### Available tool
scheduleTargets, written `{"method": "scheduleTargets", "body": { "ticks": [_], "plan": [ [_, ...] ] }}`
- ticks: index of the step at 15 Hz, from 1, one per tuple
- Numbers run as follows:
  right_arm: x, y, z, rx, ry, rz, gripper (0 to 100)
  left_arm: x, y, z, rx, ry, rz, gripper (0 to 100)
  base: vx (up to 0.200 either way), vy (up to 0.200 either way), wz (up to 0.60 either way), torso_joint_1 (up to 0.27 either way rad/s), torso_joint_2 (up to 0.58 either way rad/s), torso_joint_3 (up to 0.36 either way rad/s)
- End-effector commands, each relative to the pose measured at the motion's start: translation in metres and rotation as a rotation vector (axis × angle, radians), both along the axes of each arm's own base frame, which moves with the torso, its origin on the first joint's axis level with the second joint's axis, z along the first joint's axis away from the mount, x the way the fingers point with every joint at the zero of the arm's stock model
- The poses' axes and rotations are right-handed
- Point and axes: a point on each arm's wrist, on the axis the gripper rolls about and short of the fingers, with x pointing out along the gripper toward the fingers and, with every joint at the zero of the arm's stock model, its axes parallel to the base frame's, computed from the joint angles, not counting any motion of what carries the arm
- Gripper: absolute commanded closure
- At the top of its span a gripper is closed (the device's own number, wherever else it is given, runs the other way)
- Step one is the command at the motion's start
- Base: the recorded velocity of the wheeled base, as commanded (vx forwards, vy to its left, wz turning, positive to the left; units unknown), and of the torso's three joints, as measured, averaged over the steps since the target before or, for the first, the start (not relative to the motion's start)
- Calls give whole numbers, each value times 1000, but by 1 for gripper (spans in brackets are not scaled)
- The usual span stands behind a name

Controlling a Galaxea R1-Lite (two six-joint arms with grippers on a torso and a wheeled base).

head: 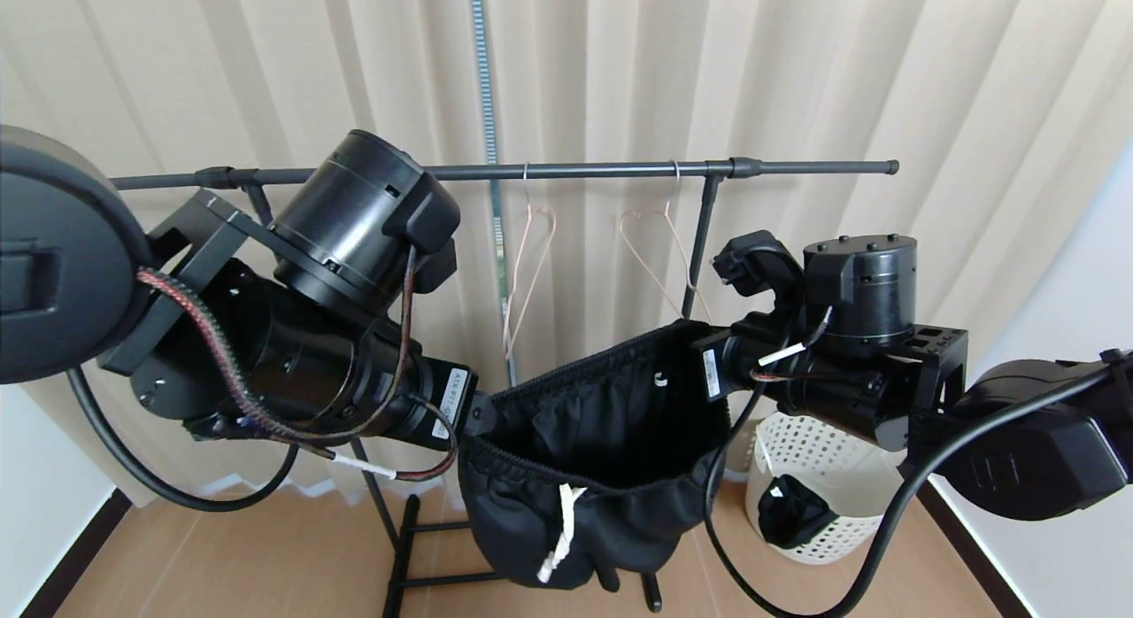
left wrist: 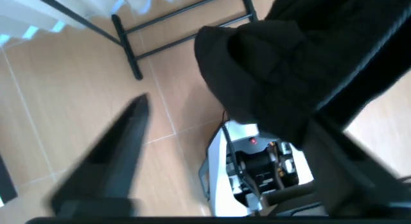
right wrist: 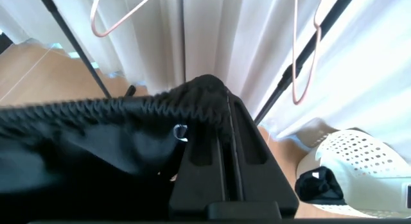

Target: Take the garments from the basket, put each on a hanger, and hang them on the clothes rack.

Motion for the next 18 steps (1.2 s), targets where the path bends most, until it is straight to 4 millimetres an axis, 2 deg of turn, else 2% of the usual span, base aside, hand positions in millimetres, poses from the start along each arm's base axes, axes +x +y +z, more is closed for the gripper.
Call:
{"method": "scheduleTargets", "body": {
  "ticks": [1, 5, 8, 15, 18],
  "plan": [
    [0, -1, 3, 5, -9, -3, 100, -15, 10, 4, -13, -13, -29, 0, 0, 0, 0, 0, 0, 0],
    [1, -9, 10, 8, -32, -47, 100, -19, 15, -14, -32, -92, -100, 0, 0, 0, 0, 0, 0, 0],
    [0, -9, 9, -2, -31, -62, 100, -13, 15, -27, -62, -162, -104, 0, 0, 0, 0, 0, 0, 0],
    [0, -10, 10, 1, -35, -62, 100, -12, 15, -32, -29, -181, -118, 0, 0, 0, 0, 0, 0, 0],
    [0, -10, 10, 0, -34, -62, 100, -10, 15, -34, -14, -183, -106, 0, 200, 0, 0, -9, -1, 4]
  ]
}}
